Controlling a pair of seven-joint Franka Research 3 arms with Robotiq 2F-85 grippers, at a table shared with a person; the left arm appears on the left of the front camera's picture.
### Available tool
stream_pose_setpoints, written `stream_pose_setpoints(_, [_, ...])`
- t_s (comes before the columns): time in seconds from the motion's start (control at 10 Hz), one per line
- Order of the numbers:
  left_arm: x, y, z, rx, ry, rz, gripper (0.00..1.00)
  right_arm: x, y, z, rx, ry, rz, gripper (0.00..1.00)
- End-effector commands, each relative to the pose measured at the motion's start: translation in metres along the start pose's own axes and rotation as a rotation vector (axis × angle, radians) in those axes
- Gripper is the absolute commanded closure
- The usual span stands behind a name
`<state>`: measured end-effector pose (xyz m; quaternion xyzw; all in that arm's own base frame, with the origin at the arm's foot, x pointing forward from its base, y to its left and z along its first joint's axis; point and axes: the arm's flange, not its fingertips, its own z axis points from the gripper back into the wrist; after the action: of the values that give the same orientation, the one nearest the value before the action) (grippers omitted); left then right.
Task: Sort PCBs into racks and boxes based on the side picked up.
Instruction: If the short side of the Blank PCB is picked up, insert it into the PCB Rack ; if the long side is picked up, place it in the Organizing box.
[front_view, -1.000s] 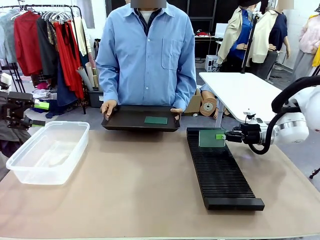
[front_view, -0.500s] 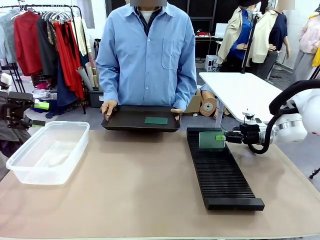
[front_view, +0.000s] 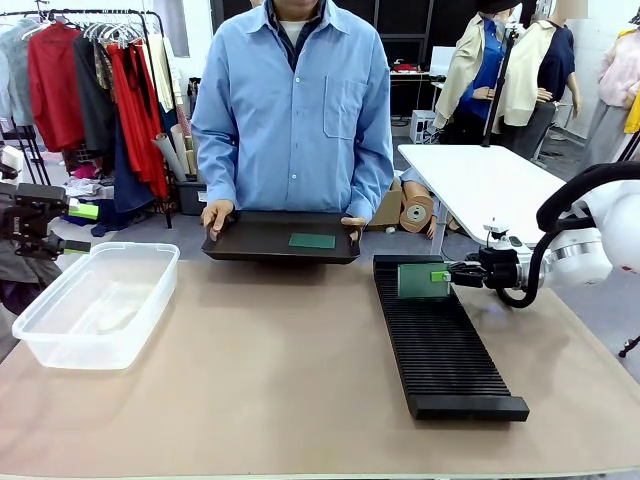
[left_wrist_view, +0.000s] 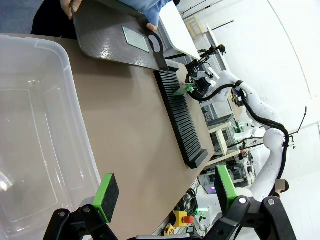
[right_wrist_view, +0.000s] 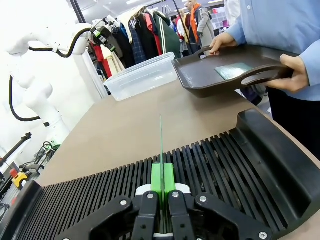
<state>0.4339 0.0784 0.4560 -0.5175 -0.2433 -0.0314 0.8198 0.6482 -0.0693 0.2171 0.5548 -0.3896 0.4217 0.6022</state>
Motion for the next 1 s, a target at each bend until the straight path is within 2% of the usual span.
stream_pose_setpoints(0.0, [-0.001, -0.002, 0.001, -0.005, 0.001, -0.004, 0.0, 0.005, -0.007, -0.001, 0.021, 0.006, 0.009, 1.0])
stream_pose_setpoints(0.9, [-0.001, -0.002, 0.001, -0.005, 0.001, -0.004, 0.0, 0.005, -0.022, 0.0, 0.0, -0.01, -0.007, 1.0])
